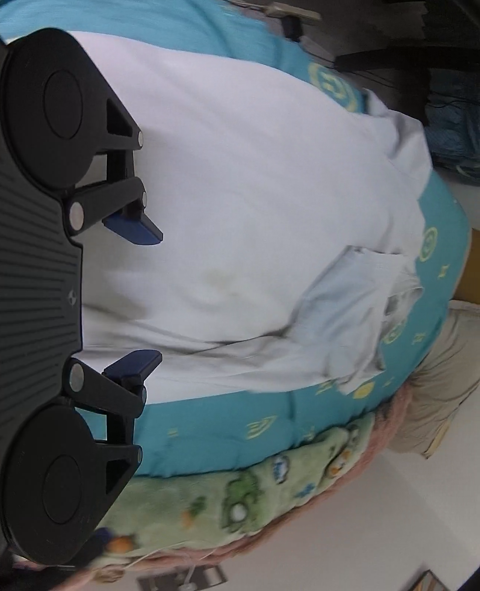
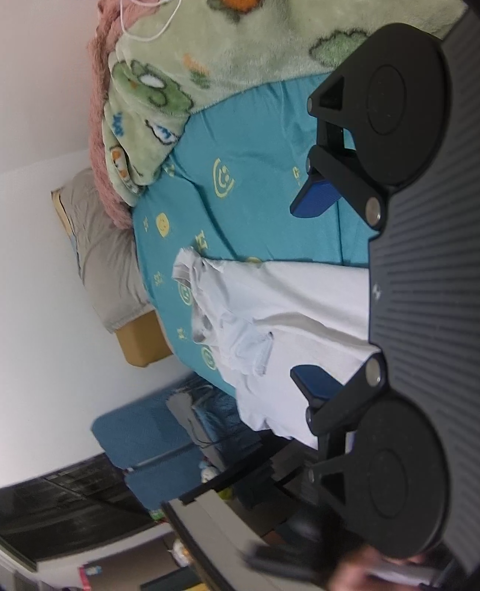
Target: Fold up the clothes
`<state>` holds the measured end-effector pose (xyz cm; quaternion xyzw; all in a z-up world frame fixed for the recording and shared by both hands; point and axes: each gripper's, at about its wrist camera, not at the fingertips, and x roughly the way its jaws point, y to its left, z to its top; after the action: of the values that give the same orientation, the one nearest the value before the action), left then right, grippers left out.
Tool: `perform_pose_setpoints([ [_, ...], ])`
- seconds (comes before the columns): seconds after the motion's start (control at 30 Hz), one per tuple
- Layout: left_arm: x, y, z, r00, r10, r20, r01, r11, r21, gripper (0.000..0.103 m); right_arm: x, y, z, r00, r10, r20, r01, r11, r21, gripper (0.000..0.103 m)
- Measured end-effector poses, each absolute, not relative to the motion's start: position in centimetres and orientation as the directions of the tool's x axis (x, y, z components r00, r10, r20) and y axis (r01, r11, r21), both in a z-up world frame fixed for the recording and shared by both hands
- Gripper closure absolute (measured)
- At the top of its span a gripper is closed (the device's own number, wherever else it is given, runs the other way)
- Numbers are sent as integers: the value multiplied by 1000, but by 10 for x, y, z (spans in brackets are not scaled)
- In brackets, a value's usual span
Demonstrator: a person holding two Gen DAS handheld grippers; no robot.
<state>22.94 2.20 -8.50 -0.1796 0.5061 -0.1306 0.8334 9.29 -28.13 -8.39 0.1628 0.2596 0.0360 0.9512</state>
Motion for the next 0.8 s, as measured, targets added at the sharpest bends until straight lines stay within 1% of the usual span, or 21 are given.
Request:
perform_pose_setpoints([
  [0.1,274,10,-94,481,-388,-786,9,899,-438,34,101,-273,-90,856,143,-496,3,959,283,15],
  [0.17,293,4,-102,503,-378,-777,5,900,-436,34,108,-270,-93,859,149,-490,-7,960,279,15],
  [0.3,325,-8,-117,549,-358,-755,3,905,-426,34,121,-271,-100,865,137,-483,7,959,284,15],
  [0.5,374,-26,-140,615,-325,-718,0,911,-412,36,139,-276,-117,848,146,-510,26,948,316,15],
  [0.57,390,-32,-147,636,-313,-705,-1,913,-407,48,144,-277,-123,842,149,-519,28,948,318,15],
  [0.6,398,-35,-151,647,-308,-698,-2,914,-405,67,147,-278,-125,840,152,-522,29,946,323,15],
  [0.63,402,-39,-153,657,-286,-698,4,926,-377,88,150,-278,-128,837,155,-524,31,944,328,15],
  [0.67,402,-42,-152,667,-253,-700,14,945,-328,98,151,-279,-129,837,156,-525,33,942,333,15],
  [0.7,402,-46,-151,678,-220,-701,24,960,-278,99,153,-280,-131,836,158,-525,35,940,339,15],
  [0.8,403,-57,-150,711,-120,-693,48,991,-123,99,157,-283,-136,835,169,-524,35,934,357,15],
])
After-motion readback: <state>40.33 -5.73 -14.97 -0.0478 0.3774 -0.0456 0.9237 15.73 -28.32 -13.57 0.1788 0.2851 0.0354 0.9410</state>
